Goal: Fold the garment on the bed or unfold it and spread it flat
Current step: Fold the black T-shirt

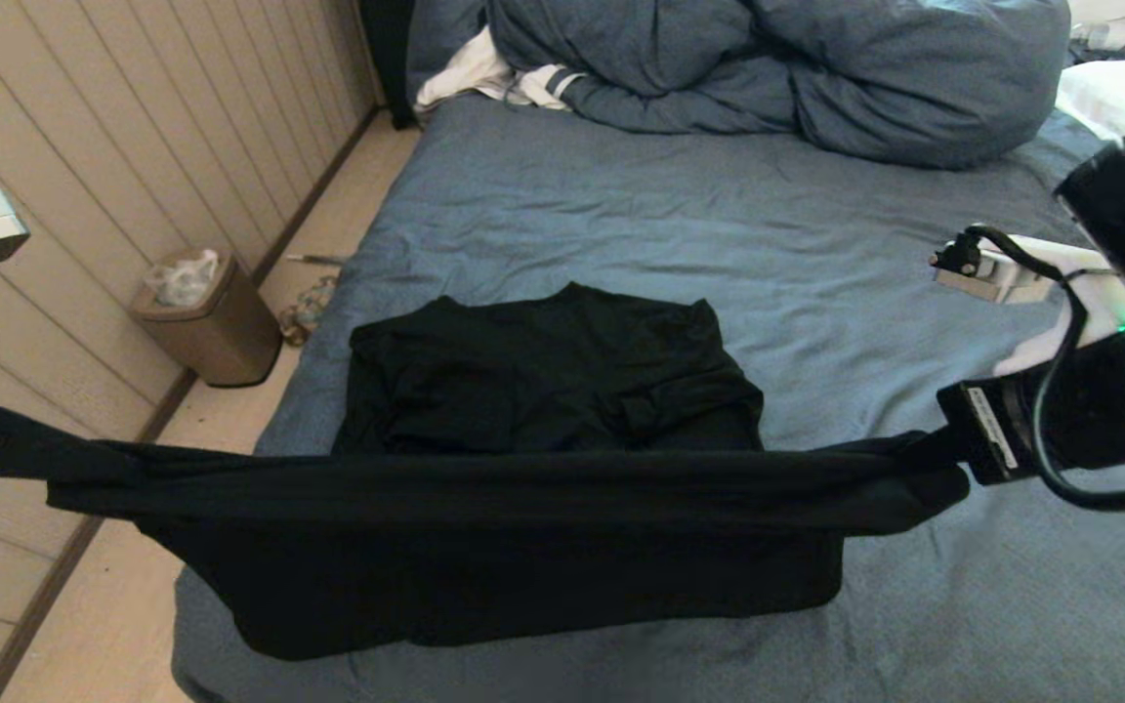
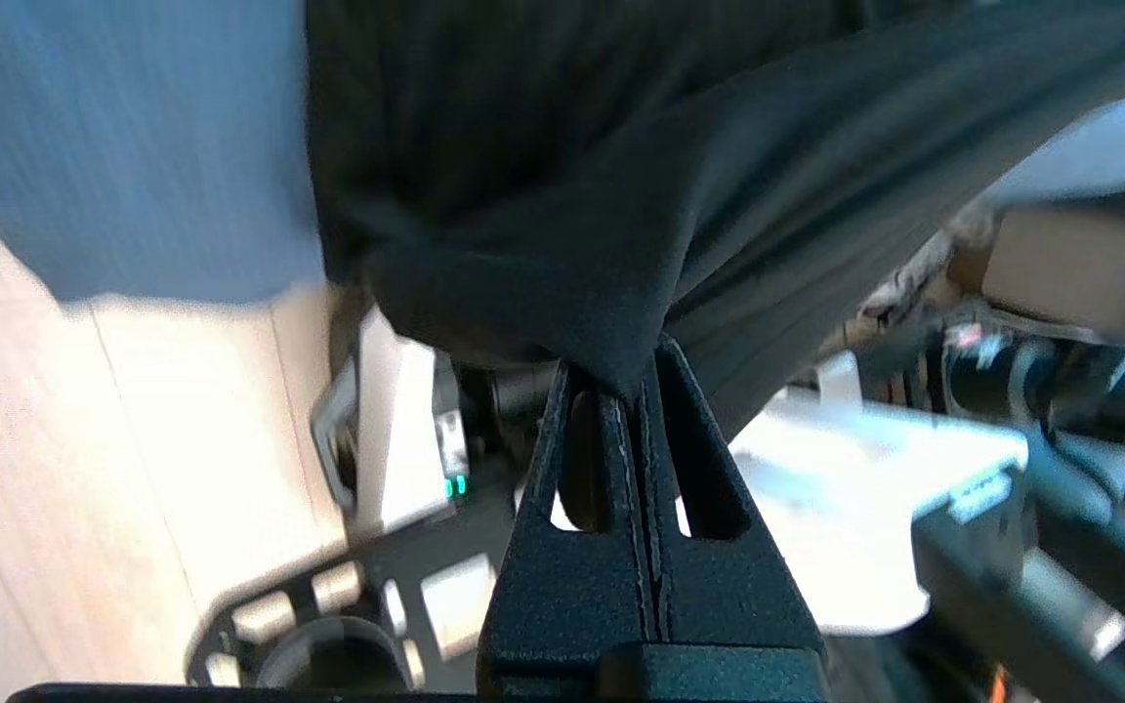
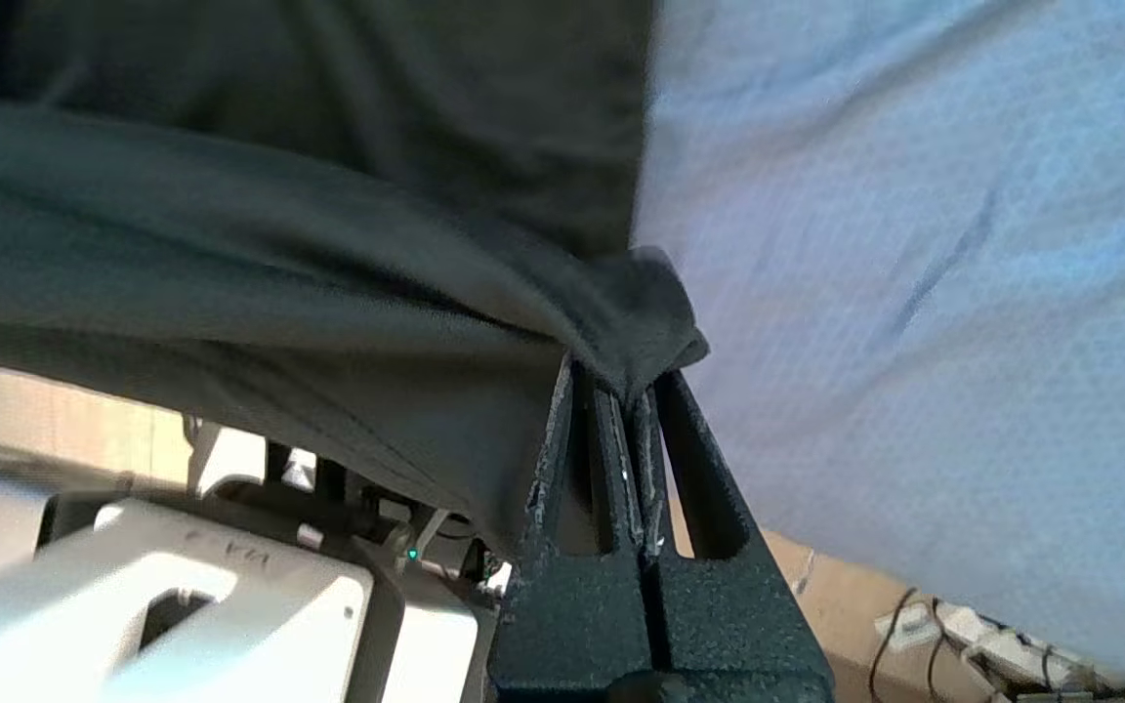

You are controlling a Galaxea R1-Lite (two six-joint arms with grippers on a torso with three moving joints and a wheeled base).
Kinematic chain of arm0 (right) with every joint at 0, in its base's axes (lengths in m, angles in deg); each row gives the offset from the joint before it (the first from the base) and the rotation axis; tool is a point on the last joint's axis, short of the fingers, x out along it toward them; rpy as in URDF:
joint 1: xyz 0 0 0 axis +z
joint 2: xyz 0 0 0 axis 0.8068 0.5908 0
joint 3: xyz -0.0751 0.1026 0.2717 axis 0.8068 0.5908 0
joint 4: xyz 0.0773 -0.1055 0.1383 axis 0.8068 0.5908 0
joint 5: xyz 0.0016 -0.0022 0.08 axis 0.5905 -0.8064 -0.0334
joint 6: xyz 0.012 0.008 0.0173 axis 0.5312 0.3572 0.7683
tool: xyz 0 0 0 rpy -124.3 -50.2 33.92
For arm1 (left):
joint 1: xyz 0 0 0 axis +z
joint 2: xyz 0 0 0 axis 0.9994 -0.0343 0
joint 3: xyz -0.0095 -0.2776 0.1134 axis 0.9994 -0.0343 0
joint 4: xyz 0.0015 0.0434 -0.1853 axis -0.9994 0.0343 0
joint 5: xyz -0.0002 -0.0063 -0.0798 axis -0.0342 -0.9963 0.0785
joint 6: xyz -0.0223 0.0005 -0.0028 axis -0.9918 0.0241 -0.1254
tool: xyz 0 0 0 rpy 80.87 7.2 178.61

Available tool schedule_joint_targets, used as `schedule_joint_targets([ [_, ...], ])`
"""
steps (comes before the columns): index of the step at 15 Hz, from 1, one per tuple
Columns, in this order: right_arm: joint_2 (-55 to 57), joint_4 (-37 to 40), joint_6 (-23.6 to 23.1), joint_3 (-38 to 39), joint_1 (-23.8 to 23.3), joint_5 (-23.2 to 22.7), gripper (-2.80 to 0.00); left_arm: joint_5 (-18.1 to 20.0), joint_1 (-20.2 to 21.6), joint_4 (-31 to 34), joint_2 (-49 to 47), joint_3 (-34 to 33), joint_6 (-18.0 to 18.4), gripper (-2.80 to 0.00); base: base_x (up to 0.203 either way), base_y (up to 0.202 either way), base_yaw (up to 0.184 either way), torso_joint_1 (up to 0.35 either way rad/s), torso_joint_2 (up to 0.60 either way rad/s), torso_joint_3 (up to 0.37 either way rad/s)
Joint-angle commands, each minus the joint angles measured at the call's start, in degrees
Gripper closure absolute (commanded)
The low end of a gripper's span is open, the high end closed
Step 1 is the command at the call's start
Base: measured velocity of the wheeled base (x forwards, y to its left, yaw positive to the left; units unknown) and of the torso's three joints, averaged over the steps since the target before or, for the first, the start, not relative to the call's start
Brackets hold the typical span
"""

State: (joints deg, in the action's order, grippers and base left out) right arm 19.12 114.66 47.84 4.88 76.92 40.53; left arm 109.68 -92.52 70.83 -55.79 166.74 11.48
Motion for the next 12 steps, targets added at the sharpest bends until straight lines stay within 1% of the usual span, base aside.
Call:
schedule_joint_targets([
  [1, 6.08, -0.32, -0.09, -3.98, -2.23, -0.21, 0.0, 0.21, 0.53, -0.37, -7.08, 5.21, -0.16, 0.0, 0.0, 0.0, 0.0, 0.0, 0.0, 0.0],
  [2, 10.11, -1.02, -0.23, -6.99, -3.43, -0.39, 0.0, 0.26, 0.74, -1.22, -11.09, 8.49, -0.34, 0.0, 0.0, 0.0, 0.0, 0.0, 0.0, 0.0],
  [4, 16.79, -3.29, -0.37, -12.44, -4.75, -0.62, 0.0, 0.37, 0.97, -3.72, -18.26, 12.99, -1.38, 0.0, 0.0, 0.0, 0.0, 0.0, 0.0, 0.0],
  [5, 18.28, -4.46, -0.43, -14.29, -5.3, -0.73, 0.0, 0.47, 1.09, -5.16, -20.08, 14.89, -1.91, 0.0, 0.0, 0.0, 0.0, 0.0, 0.0, 0.0],
  [6, 18.72, -4.64, -0.45, -14.84, -5.35, -0.76, 0.0, 0.55, 1.35, -6.44, -20.86, 15.18, -2.14, 0.0, 0.0, 0.0, 0.0, 0.0, 0.0, 0.0],
  [8, 24.18, -4.69, -0.45, -19.19, -5.27, -0.73, 0.0, 0.64, 2.15, -10.01, -26.27, 15.5, -2.24, 0.0, 0.0, 0.0, 0.0, 0.0, 0.0, 0.0],
  [11, 30.07, -4.71, -0.45, -25.88, -5.29, -0.68, 0.0, 0.51, 2.79, -15.97, -30.9, 15.85, -2.29, 0.0, 0.0, 0.0, 0.0, 0.0, 0.0, 0.0],
  [12, 30.62, -4.75, -0.46, -26.57, -5.29, -0.65, 0.0, 0.43, 2.83, -17.17, -31.47, 15.97, -2.31, 0.0, 0.0, 0.0, 0.0, 0.0, 0.0, 0.0],
])
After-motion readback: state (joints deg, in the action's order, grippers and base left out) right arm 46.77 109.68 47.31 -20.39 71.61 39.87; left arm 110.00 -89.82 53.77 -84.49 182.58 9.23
